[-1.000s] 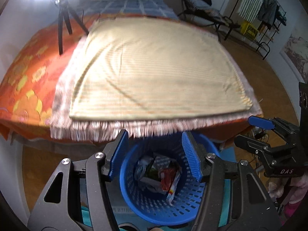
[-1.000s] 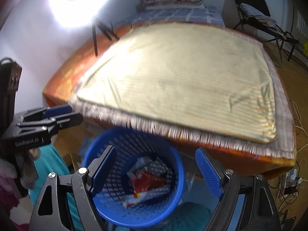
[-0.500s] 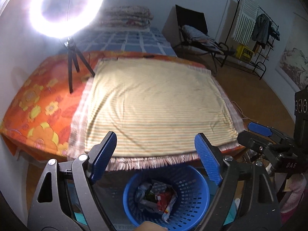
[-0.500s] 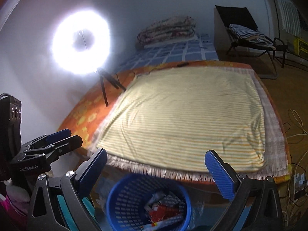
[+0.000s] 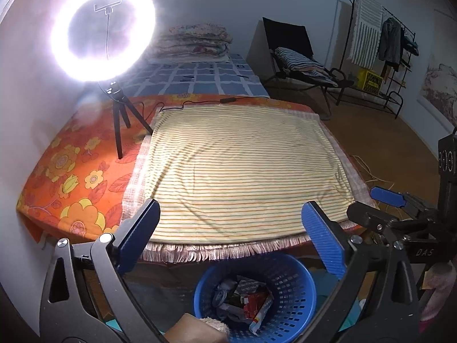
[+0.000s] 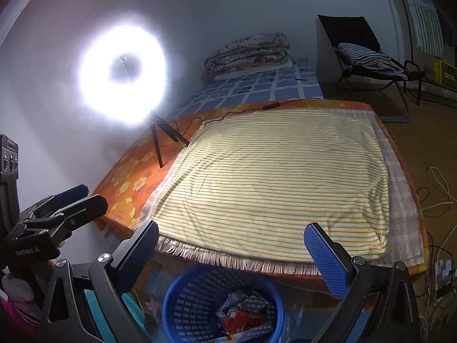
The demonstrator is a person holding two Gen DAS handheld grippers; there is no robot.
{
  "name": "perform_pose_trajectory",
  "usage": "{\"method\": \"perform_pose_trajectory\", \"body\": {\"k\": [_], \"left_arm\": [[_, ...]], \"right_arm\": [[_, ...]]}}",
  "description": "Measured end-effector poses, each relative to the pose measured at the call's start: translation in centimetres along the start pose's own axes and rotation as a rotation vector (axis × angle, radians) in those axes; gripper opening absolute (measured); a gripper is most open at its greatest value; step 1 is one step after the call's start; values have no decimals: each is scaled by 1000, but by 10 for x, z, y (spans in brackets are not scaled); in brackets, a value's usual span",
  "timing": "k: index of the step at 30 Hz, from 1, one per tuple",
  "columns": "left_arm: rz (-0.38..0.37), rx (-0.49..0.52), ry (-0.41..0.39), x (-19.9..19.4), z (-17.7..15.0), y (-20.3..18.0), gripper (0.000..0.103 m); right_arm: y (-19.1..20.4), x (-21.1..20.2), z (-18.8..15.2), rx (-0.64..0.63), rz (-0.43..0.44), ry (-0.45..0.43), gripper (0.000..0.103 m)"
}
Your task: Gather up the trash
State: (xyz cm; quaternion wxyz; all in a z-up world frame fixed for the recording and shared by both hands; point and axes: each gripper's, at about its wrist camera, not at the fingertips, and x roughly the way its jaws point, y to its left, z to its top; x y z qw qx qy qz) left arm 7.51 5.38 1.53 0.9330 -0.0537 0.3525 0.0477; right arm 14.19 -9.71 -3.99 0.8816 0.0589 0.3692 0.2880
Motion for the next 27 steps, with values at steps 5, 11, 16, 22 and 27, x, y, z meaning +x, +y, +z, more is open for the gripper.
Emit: {"method": "perform_pose_trajectory", "body": {"k": [5, 11, 16, 22, 27], "left_arm": [[4, -8, 9, -3, 1, -3, 101], [10, -7, 14, -2, 1, -1, 102], [10, -18, 18, -1, -1, 1, 102], [8, -17, 17, 0, 0, 2, 102], [7, -20, 17, 0, 1, 3, 102]], "right_arm": [[0, 0, 0, -2, 1, -2, 103], [0, 1, 1, -1, 5, -1, 103], [1, 2, 1, 1, 8, 2, 103], [1, 3, 1, 7, 11, 4, 103], [1, 3, 1, 9, 12, 5, 103]]}}
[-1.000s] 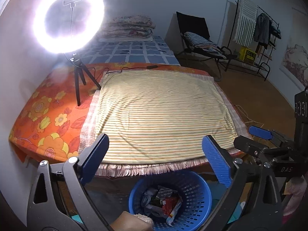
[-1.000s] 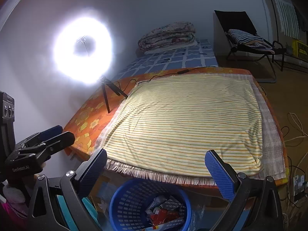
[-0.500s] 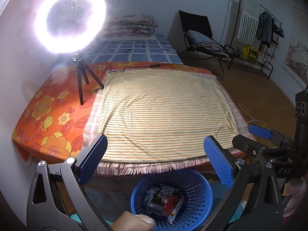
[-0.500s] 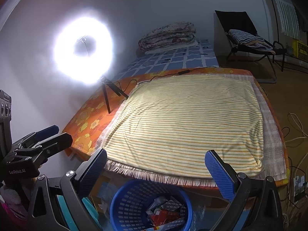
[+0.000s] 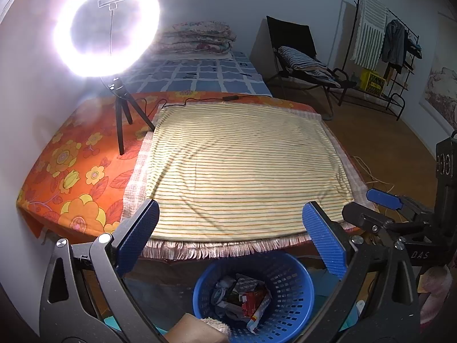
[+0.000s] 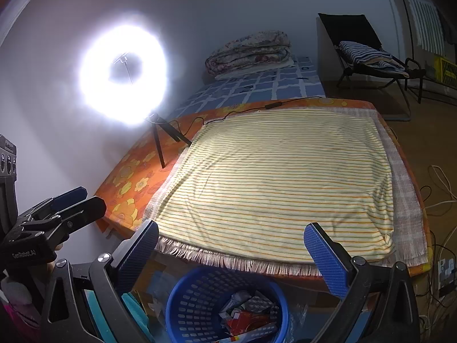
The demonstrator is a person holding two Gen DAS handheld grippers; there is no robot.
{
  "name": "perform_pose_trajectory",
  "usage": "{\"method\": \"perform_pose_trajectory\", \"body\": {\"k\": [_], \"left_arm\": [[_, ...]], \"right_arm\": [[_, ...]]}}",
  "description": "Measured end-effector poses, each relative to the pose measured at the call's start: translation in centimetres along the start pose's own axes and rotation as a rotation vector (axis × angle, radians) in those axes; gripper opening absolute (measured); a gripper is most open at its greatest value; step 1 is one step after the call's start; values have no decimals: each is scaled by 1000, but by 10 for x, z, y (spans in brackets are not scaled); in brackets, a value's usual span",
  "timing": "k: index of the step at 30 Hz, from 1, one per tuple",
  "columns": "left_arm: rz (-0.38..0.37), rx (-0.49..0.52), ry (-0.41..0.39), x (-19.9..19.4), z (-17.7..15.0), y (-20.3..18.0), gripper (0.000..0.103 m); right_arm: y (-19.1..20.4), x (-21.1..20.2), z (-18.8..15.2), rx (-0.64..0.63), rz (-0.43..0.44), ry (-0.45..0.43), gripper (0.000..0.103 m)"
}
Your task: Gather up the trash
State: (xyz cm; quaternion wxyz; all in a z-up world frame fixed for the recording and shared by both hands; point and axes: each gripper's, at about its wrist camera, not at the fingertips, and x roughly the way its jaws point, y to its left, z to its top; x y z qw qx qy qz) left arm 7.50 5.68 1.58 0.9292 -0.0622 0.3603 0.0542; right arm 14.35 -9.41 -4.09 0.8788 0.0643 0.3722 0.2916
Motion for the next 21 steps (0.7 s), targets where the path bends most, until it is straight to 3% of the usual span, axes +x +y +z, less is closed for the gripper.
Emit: {"method": "perform_pose_trajectory", "body": {"k": [21], "left_arm": [[-6, -6, 5, 0, 0, 0, 102]], "right_arm": [[2, 5, -4, 17, 0, 11, 103]]}}
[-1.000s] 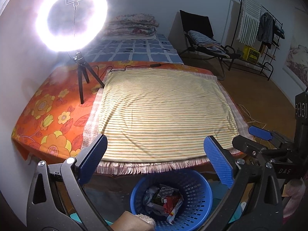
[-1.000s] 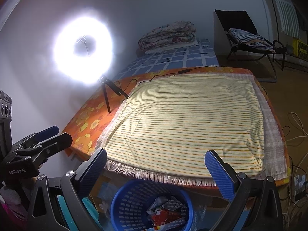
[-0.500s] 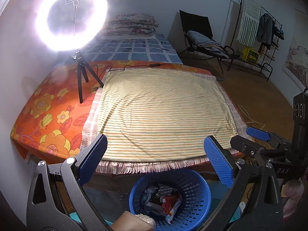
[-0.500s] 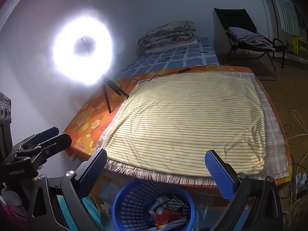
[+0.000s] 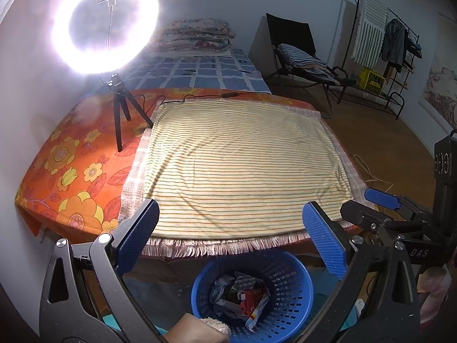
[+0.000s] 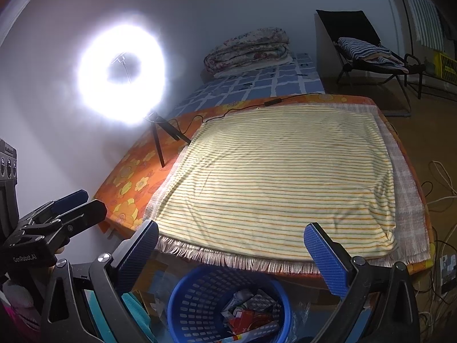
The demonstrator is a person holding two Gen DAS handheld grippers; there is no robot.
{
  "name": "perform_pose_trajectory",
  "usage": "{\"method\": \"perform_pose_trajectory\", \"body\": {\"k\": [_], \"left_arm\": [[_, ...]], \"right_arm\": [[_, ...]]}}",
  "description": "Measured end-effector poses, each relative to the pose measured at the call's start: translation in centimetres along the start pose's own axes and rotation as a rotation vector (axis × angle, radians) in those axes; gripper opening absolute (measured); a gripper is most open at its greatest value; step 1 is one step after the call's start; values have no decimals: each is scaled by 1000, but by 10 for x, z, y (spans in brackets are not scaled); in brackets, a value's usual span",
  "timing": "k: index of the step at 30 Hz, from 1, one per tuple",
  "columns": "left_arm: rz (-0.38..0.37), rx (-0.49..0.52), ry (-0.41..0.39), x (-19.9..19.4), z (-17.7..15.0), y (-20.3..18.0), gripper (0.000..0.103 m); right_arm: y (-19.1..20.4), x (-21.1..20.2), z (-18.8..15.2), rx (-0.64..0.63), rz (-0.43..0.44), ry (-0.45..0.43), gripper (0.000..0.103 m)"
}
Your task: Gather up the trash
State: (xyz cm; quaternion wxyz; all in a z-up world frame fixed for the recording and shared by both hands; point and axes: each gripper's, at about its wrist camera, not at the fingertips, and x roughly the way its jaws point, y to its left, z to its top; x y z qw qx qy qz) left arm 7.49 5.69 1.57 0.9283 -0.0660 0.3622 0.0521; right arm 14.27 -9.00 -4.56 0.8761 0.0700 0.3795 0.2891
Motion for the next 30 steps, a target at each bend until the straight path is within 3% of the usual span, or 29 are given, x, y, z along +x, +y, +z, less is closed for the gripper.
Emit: {"method": "perform_pose_trajectory", "body": {"k": [30], "left_arm": [[20, 2, 46, 17, -10, 1, 102]], "right_arm": [[-5, 7, -3, 39, -2, 27, 103]]}}
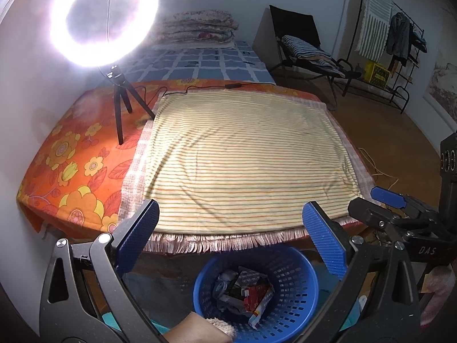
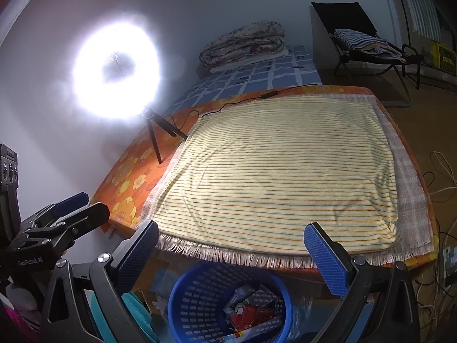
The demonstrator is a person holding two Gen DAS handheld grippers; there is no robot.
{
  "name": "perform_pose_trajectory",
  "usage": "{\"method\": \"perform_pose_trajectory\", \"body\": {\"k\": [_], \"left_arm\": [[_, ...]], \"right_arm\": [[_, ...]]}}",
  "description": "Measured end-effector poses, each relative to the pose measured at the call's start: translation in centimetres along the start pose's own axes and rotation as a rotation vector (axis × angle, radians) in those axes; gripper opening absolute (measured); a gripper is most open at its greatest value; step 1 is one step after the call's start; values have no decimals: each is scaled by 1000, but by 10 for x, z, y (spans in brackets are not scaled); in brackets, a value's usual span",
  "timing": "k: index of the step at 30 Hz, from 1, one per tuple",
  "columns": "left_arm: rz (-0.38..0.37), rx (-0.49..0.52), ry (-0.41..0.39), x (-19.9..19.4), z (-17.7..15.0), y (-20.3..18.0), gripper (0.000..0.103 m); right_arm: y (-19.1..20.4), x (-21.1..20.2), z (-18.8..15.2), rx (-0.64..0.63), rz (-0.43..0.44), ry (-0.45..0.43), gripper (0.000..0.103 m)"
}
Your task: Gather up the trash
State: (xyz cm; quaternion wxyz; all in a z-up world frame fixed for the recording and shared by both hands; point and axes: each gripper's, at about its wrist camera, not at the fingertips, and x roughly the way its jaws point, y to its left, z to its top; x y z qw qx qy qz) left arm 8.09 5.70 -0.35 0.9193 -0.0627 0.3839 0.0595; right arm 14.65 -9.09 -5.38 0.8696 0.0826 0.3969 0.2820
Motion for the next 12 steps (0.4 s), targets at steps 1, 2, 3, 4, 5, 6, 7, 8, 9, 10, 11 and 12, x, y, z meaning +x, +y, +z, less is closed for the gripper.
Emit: {"method": "perform_pose_trajectory", "body": {"k": [1, 2, 3, 4, 5, 6, 7, 8, 9, 10, 11, 12], "left_arm": [[1, -2, 3, 2, 1, 1, 102], [4, -4, 6, 3, 1, 2, 102], [8, -6, 9, 4, 1, 3, 102], [8, -9, 12, 5, 0, 4, 102], [5, -11, 14, 7, 1, 5, 102], [5, -11, 16, 8, 1, 5, 102], [8, -9, 15, 8, 1, 5, 102], [11, -6, 15, 9, 1, 6, 102], [13, -2, 15, 10, 1, 6, 102], [15, 2, 14, 12, 0, 5, 102], [16, 4, 15, 13, 0, 5, 102], [14, 5, 20, 15, 1, 6, 102]], "right_arm": [[0, 0, 0, 1, 0, 1, 103], [-1, 1, 0, 3, 0, 4, 103], [-1, 2, 0, 4, 0, 6, 103], [-1, 2, 0, 6, 0, 9, 103], [-1, 3, 0, 8, 1, 12, 103], [-2, 4, 0, 9, 1, 15, 103], [-2, 6, -1, 11, 2, 18, 103], [-3, 7, 0, 14, 2, 21, 103], [-3, 8, -1, 16, 3, 25, 103], [-4, 9, -1, 19, 3, 28, 103], [-4, 11, -1, 22, 4, 31, 103], [-5, 12, -1, 24, 5, 34, 103]]}}
